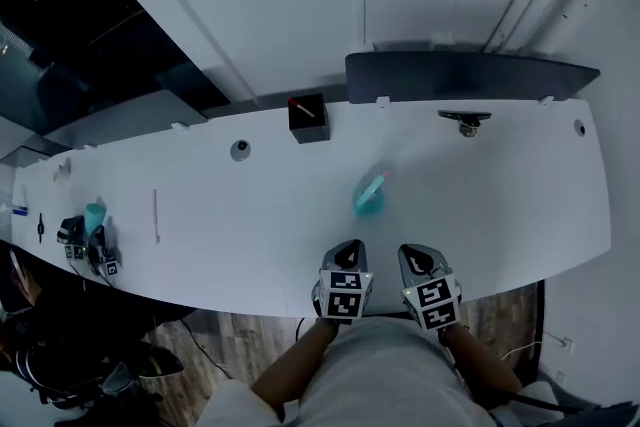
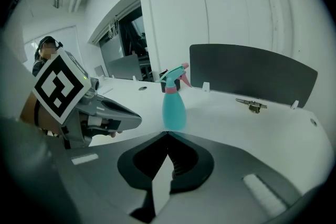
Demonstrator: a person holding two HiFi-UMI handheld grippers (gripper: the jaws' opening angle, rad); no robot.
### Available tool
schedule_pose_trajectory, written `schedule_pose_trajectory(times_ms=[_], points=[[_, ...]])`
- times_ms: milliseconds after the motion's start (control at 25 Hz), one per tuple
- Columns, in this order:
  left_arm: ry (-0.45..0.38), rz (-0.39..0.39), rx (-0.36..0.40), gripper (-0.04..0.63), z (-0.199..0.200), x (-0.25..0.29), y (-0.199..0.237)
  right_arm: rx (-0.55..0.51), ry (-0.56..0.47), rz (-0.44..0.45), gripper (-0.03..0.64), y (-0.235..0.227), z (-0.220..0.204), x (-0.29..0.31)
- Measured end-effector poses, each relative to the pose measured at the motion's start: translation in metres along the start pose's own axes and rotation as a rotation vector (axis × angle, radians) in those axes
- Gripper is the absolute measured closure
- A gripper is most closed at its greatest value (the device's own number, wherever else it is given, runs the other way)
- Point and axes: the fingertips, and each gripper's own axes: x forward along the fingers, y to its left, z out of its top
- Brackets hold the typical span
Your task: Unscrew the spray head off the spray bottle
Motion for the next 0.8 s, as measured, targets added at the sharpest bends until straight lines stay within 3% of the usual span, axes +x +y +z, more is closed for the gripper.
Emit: schedule_pose_trajectory(times_ms=[160, 480, 640, 760, 800], points=[[0.014, -0.009, 0.045, 0.594, -0.001, 0.011, 0.008, 0.009, 0.008, 0.001, 0.615, -0.007, 0.004, 0.016], [0.016, 0.069, -0.016, 0.594, 0.015, 0.024, 0.012, -0.038, -0.001, 0.136, 0.615, -0.008, 0.025, 0.033], [-0.003, 0.177, 0.067, 0.594, 0.021, 0.029, 0.029, -0.049, -0.009, 0.168, 0.615, -0.014, 0.03, 0.049], [0.024, 0.159, 0.1, 0.592, 0.015, 0.039, 0.028, -0.047, -0.007, 0.158, 0.615, -0.02, 0.026, 0.048], [0.048, 0.144, 0.115, 0.531, 0.011, 0.045, 0.027, -0.034, -0.003, 0.157, 0.615, -0.021, 0.024, 0.047]])
